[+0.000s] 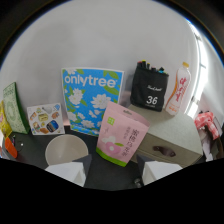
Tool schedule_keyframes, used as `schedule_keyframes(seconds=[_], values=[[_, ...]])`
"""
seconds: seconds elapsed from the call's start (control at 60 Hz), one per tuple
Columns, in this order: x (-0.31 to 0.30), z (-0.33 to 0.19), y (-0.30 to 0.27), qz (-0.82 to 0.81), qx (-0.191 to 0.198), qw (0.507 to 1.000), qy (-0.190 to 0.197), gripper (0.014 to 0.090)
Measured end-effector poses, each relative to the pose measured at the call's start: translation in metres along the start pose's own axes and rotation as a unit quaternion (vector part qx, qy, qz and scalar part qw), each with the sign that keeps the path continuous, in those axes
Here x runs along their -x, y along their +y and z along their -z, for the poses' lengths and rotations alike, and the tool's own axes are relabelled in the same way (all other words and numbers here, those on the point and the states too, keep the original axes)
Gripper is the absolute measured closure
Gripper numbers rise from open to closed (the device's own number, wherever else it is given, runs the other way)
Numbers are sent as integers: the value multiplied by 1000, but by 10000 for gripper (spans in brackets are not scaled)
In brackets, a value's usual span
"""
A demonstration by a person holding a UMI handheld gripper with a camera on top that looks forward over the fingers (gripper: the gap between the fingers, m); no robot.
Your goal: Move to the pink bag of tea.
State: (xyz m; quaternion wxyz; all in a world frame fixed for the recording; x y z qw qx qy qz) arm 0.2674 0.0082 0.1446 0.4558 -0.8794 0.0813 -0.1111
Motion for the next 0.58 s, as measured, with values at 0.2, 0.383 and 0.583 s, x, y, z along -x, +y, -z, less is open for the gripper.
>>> schedule_keyframes(seconds=[0.2,0.383,0.583], values=[[-10,-43,9,-10,25,1000,-1,187],[-8,-51,11,-9,30,999,-6,185],[-6,-50,11,-10,32,999,-9,184]])
